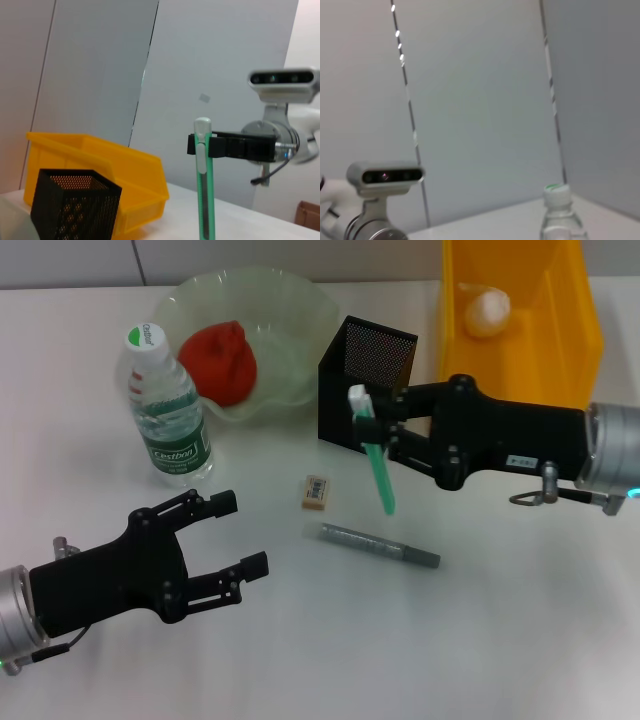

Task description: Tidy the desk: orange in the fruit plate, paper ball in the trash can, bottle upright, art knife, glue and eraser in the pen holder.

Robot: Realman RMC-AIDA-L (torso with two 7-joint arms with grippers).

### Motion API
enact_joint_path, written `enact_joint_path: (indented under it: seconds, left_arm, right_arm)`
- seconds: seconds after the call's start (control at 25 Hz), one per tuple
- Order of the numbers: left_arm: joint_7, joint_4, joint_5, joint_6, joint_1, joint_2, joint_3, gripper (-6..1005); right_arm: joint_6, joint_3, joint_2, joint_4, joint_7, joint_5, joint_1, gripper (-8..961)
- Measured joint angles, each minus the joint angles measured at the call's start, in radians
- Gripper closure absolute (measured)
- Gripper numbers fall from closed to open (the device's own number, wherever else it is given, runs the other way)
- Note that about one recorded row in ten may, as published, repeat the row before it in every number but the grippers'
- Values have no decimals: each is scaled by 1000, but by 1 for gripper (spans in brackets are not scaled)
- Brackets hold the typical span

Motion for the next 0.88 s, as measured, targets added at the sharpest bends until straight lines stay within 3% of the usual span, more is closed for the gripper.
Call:
enact_joint_path:
  seconds: [0.2,0.4,0.88]
  left_arm:
    - [-5,0,-8,8,-3,0,0,159]
    - [-6,0,-10,9,-6,0,0,159]
    - [-6,-2,-25,8,-1,0,0,159]
  right_arm:
    - [-46,99,3,123,-150,27,0,770]
    - [-92,107,3,166,-260,88,0,769]
    - [-91,103,2,176,-317,91,9,769]
